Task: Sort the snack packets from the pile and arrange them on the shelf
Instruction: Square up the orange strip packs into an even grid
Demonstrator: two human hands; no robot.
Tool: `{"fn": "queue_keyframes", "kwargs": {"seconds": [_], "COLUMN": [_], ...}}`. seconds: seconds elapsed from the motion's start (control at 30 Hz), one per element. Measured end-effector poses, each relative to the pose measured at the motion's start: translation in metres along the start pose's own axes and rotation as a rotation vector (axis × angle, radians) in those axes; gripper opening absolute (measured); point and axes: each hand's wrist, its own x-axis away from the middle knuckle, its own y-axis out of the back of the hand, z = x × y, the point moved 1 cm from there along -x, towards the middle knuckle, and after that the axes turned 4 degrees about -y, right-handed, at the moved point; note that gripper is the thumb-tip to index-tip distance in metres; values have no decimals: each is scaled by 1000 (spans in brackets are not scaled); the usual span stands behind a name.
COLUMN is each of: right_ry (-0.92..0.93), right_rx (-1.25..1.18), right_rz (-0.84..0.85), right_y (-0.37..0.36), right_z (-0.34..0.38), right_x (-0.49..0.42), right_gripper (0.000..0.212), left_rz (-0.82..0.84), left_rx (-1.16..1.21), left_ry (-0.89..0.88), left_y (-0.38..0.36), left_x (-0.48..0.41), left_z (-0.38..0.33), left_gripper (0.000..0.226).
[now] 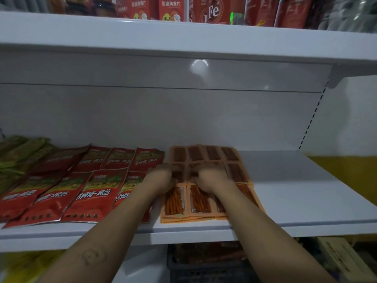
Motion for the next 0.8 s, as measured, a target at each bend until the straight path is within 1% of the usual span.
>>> {"fn": "queue_keyframes", "kwargs": {"seconds": [0.17, 0.33, 0.47, 0.57, 0.63, 0.7, 0.8], "right_ry": [36, 83, 95, 108, 92, 94, 83], "right_rx": [-23, -34, 8, 0, -12, 15, 86], "right_rz": [-12, -29, -33, -43, -89, -117, -68], "right_y": [-3, -2, -1, 8, 18, 26, 27], "right_z": [-4, -8, -9, -11, -13, -14, -16], "right_x": [-2, -2, -2, -8, -23, -42, -67], "right_gripper": [33, 35, 36, 35, 33, 33, 36], "left_rz": [24, 47, 62, 76, 47, 1, -27], "left_rx": [-39, -27, -25, -22, -25, -51, -59], "left_ry": [15, 29, -10, -46, -42, -49, -80], "left_y": [1, 2, 5, 14, 23, 31, 37], "left_x": [2, 4, 4, -2, -8, -19, -41], "left_z": [-1, -2, 0, 5, 8, 14, 23], "left_gripper": [43, 43, 43, 33, 26, 32, 40]}}
